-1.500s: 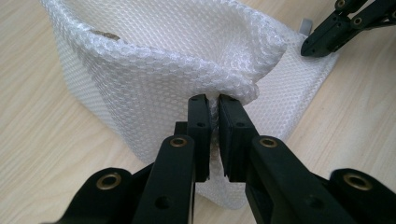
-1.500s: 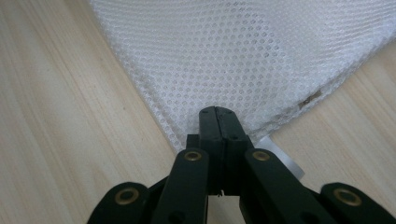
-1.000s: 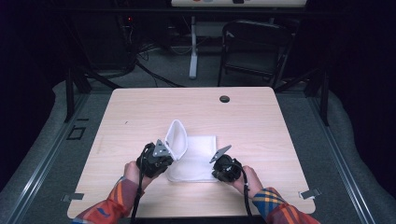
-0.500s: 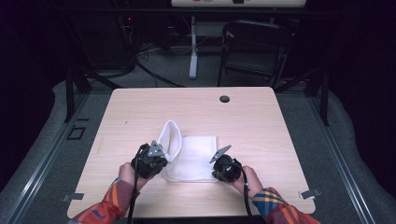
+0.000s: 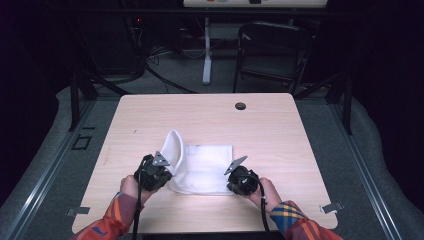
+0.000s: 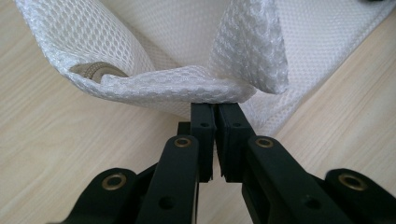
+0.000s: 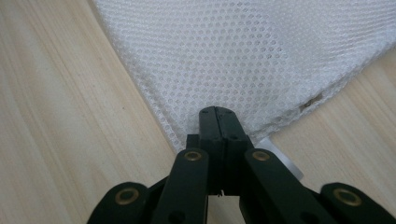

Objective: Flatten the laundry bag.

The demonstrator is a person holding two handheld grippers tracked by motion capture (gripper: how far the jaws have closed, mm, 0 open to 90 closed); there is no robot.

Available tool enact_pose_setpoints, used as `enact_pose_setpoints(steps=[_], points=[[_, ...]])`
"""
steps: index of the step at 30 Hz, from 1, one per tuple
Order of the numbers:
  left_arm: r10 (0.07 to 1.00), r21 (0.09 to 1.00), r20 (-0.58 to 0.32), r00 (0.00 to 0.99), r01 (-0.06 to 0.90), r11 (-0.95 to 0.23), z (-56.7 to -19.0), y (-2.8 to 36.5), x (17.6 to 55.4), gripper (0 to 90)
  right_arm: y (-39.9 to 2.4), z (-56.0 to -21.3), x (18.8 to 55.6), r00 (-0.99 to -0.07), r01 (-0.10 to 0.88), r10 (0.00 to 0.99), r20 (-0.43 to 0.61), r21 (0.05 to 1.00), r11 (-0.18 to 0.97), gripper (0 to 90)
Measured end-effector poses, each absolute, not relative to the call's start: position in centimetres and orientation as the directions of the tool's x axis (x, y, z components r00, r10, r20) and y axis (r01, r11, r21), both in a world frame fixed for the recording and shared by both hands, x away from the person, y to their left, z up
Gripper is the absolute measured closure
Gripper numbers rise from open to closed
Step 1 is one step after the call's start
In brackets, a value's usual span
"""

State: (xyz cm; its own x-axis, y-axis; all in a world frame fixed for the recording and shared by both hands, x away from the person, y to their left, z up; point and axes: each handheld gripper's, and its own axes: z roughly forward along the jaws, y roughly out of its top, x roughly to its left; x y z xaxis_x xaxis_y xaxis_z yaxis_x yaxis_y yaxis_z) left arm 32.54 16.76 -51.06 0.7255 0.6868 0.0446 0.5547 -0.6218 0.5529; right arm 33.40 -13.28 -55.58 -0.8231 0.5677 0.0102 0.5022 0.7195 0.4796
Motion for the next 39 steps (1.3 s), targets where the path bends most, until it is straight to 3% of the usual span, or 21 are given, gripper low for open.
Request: enact_pose_setpoints(steps=[24, 27, 35, 39], points=[[0.691, 0.479, -0.051, 0.721, 0.625, -0.616, -52.2, 18.7, 32.7, 83.3, -13.2, -55.5, 33.4, -0.836, 0.479, 0.548, -0.017, 0.464, 0.745, 90.0], [0.684, 0.479, -0.098, 0.723, 0.636, -0.604, -52.2, 19.1, 32.7, 75.6, -13.4, -55.4, 33.5, -0.837, 0.481, 0.547, -0.018, 0.454, 0.75, 90.0], [0.725, 0.452, -0.084, 0.684, 0.674, -0.584, -52.2, 20.4, 32.5, 41.0, -13.8, -55.3, 33.7, -0.834, 0.488, 0.551, -0.014, 0.447, 0.75, 90.0], [0.765, 0.459, -0.084, 0.639, 0.706, -0.54, -51.9, 22.0, 32.0, 30.5, -13.9, -55.4, 33.8, -0.831, 0.495, 0.556, 0.0, 0.456, 0.739, 90.0]])
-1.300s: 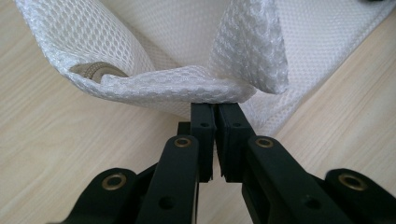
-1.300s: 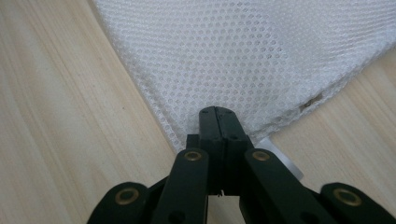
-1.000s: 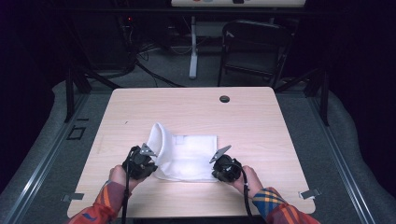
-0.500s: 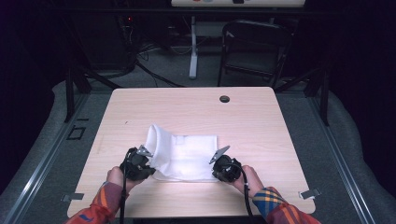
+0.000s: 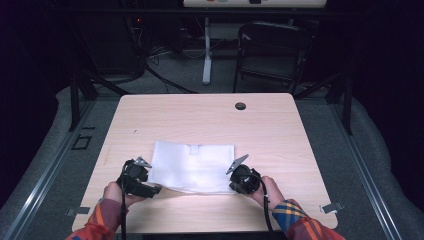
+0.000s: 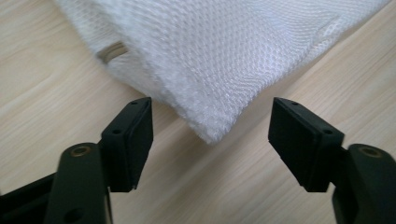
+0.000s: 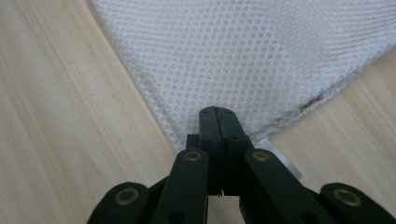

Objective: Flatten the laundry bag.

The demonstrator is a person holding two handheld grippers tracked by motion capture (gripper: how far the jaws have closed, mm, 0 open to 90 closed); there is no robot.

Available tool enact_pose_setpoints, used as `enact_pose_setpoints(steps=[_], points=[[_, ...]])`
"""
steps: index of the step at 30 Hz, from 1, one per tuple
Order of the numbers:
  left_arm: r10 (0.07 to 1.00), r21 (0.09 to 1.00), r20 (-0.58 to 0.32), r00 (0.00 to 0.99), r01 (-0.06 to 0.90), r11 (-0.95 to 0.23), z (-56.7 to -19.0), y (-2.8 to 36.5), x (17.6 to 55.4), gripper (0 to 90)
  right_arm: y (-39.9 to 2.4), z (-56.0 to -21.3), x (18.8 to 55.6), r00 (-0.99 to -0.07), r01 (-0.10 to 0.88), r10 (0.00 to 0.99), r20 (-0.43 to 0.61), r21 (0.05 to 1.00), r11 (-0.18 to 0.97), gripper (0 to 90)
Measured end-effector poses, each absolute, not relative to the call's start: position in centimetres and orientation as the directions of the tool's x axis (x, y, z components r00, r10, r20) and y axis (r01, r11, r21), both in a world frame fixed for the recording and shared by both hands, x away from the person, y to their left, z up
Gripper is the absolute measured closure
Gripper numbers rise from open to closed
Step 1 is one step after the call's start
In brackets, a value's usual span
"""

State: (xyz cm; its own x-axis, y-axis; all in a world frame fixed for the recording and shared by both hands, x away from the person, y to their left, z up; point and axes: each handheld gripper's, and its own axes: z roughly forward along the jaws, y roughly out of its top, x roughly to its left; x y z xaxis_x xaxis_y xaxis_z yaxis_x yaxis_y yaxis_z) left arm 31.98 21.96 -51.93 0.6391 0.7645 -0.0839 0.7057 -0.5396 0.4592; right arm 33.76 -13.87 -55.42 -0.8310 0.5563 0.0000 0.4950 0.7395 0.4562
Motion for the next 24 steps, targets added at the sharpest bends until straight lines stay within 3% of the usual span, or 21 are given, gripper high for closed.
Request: enact_pose_setpoints(steps=[3, 5, 13, 15, 18, 24], points=[[0.794, 0.461, -0.079, 0.603, 0.728, -0.507, -51.8, 23.1, 31.6, 24.0, -14.0, -55.3, 33.8, -0.833, 0.495, 0.554, 0.001, 0.449, 0.744, 90.0], [0.813, 0.481, -0.076, 0.577, 0.736, -0.477, -51.6, 23.9, 31.3, 20.8, -13.9, -55.3, 33.8, -0.827, 0.499, 0.562, 0.002, 0.463, 0.733, 83.5], [0.796, 0.604, -0.034, 0.604, 0.647, -0.465, -50.0, 22.6, 31.1, 16.5, -15.1, -53.6, 34.2, -0.795, 0.541, 0.606, 0.036, 0.494, 0.68, 29.2], [0.78, 0.613, -0.023, 0.626, 0.625, -0.483, -49.8, 21.6, 31.2, 16.2, -15.5, -53.3, 34.1, -0.783, 0.557, 0.62, 0.051, 0.501, 0.662, 20.2], [0.753, 0.614, -0.005, 0.658, 0.596, -0.517, -49.8, 20.2, 31.6, 15.9, -15.9, -53.2, 33.9, -0.776, 0.573, 0.627, 0.075, 0.5, 0.649, 14.8], [0.673, 0.593, 0.012, 0.74, 0.536, -0.6, -50.5, 17.9, 32.1, 15.8, -16.6, -52.8, 33.7, -0.778, 0.571, 0.623, 0.077, 0.499, 0.652, 14.1]])
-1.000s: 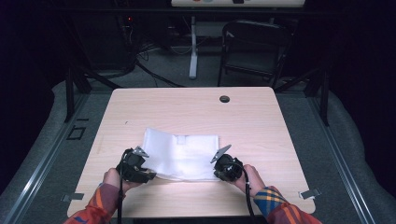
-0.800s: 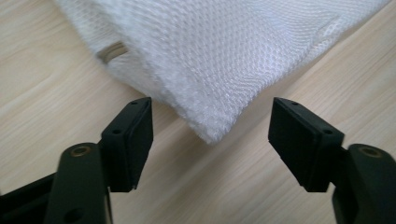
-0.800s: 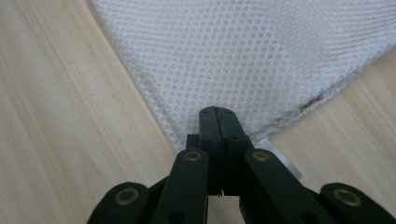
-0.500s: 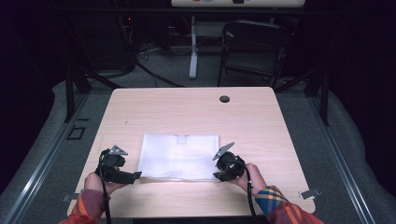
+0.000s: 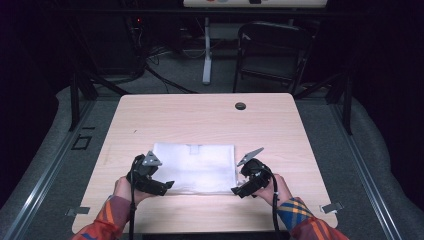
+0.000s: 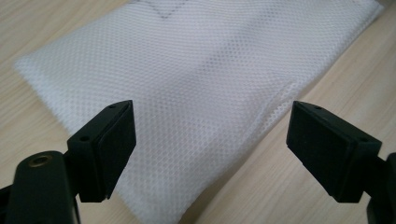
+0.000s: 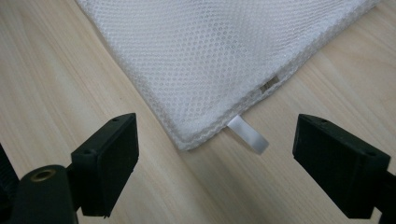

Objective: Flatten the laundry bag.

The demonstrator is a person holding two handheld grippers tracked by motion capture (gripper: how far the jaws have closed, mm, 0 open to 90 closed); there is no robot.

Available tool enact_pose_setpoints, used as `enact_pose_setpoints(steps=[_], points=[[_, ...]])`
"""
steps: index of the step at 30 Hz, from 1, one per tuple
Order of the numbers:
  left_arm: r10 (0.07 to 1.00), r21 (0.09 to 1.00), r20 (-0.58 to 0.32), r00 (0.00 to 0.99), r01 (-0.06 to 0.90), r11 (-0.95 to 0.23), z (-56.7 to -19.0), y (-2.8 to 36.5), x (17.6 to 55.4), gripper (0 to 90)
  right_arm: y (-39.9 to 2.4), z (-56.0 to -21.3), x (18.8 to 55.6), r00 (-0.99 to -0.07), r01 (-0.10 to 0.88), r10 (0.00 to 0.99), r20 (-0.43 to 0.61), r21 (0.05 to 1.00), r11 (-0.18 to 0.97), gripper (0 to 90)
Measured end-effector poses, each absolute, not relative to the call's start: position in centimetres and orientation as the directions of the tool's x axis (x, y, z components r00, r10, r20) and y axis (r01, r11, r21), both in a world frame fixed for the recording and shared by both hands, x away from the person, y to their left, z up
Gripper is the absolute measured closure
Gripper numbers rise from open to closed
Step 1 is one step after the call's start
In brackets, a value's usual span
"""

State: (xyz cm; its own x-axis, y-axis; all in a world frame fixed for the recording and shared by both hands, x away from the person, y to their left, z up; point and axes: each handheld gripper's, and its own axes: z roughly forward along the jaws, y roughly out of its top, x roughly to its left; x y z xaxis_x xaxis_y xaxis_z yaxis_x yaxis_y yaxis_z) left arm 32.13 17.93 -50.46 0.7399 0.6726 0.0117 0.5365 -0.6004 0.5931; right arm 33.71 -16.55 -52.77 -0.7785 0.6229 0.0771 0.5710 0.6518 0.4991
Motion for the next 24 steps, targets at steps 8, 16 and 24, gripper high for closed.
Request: enact_pose_setpoints(steps=[8, 16, 24], points=[[0.589, 0.529, 0.015, 0.808, 0.494, -0.69, -51.9, 15.5, 32.9, 31.8, -16.7, -53.0, 33.7, -0.774, 0.583, 0.628, 0.088, 0.485, 0.651, 15.3], [0.511, 0.47, -0.009, 0.86, 0.454, -0.757, -53.4, 13.0, 33.9, 40.7, -16.6, -53.2, 33.8, -0.769, 0.592, 0.633, 0.091, 0.474, 0.651, 16.0], [0.428, 0.374, 0.024, 0.903, 0.389, -0.842, -54.8, 11.4, 34.0, 58.7, -16.4, -53.5, 33.9, -0.768, 0.597, 0.634, 0.094, 0.463, 0.655, 17.1]])
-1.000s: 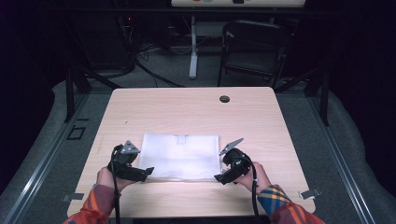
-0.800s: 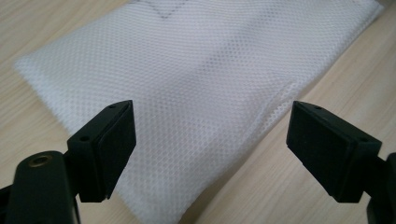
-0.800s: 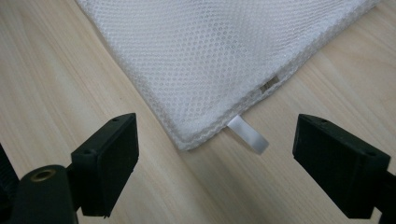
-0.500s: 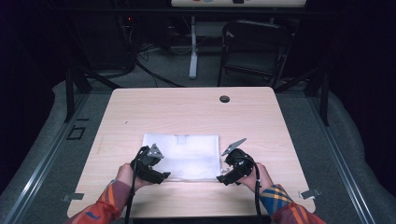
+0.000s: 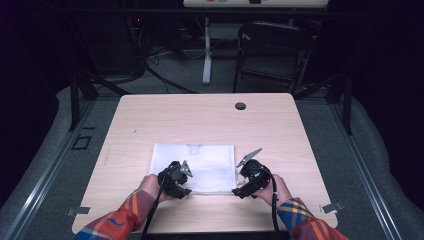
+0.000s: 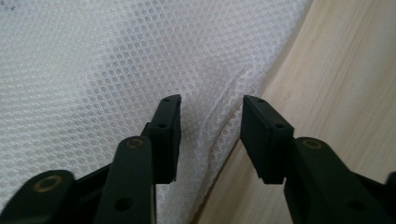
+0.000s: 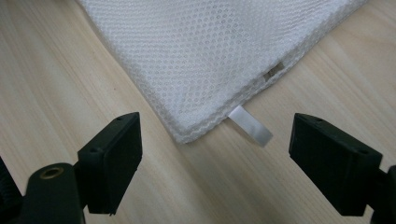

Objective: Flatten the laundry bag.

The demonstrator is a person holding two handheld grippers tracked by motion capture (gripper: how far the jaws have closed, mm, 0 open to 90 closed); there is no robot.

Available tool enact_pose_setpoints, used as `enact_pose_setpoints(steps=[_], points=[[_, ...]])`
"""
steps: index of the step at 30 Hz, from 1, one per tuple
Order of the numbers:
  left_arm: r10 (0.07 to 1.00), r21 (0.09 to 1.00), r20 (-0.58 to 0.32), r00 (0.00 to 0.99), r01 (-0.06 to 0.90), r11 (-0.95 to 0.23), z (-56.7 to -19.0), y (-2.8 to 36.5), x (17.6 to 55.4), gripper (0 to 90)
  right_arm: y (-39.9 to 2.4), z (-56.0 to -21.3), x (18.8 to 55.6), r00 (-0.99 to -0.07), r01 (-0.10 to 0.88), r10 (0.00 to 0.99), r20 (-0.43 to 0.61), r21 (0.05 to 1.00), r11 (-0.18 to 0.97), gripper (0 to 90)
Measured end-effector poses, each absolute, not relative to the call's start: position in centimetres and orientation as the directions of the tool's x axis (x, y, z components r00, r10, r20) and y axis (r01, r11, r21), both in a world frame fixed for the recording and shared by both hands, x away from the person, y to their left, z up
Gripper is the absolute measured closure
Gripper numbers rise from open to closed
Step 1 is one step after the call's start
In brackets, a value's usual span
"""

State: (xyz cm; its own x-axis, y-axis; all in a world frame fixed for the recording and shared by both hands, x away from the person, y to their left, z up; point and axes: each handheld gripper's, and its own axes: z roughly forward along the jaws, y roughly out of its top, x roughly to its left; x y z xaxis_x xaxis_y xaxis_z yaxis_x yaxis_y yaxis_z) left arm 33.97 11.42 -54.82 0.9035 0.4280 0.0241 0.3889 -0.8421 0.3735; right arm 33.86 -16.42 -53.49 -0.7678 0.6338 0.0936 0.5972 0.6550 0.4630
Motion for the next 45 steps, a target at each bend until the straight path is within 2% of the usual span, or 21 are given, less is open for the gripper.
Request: enact_pose_setpoints(steps=[7, 17, 20, 23, 29, 35, 39, 45], points=[[0.434, 0.386, 0.029, 0.9, 0.39, -0.836, -55.0, 11.8, 34.2, 75.9, -16.2, -53.7, 33.8, -0.774, 0.595, 0.626, 0.098, 0.453, 0.664, 17.7], [0.417, 0.388, 0.058, 0.907, 0.364, -0.847, -55.1, 11.8, 34.2, 86.4, -16.0, -53.8, 33.7, -0.776, 0.592, 0.625, 0.087, 0.443, 0.673, 21.1], [0.421, 0.396, 0.06, 0.905, 0.365, -0.842, -54.9, 12.0, 34.2, 87.4, -15.9, -53.8, 33.7, -0.783, 0.587, 0.616, 0.091, 0.437, 0.681, 26.3], [0.428, 0.42, 0.068, 0.901, 0.363, -0.832, -54.6, 12.2, 34.2, 87.5, -15.9, -53.9, 33.6, -0.788, 0.581, 0.609, 0.09, 0.436, 0.687, 36.4], [0.445, 0.468, 0.087, 0.891, 0.358, -0.808, -53.7, 12.7, 34.0, 87.4, -15.7, -53.9, 33.4, -0.801, 0.565, 0.594, 0.077, 0.429, 0.705, 62.4], [0.46, 0.505, 0.101, 0.882, 0.353, -0.788, -53.1, 13.0, 34.0, 87.4, -15.2, -54.2, 33.0, -0.815, 0.546, 0.575, 0.07, 0.427, 0.721, 78.2], [0.476, 0.527, 0.118, 0.871, 0.351, -0.774, -52.7, 13.0, 33.9, 87.4, -14.8, -54.4, 32.9, -0.824, 0.535, 0.563, 0.062, 0.411, 0.738, 84.1], [0.497, 0.572, 0.126, 0.858, 0.347, -0.743, -52.1, 13.3, 33.9, 87.4, -14.5, -54.5, 32.9, -0.827, 0.529, 0.562, 0.036, 0.393, 0.753, 87.0]])
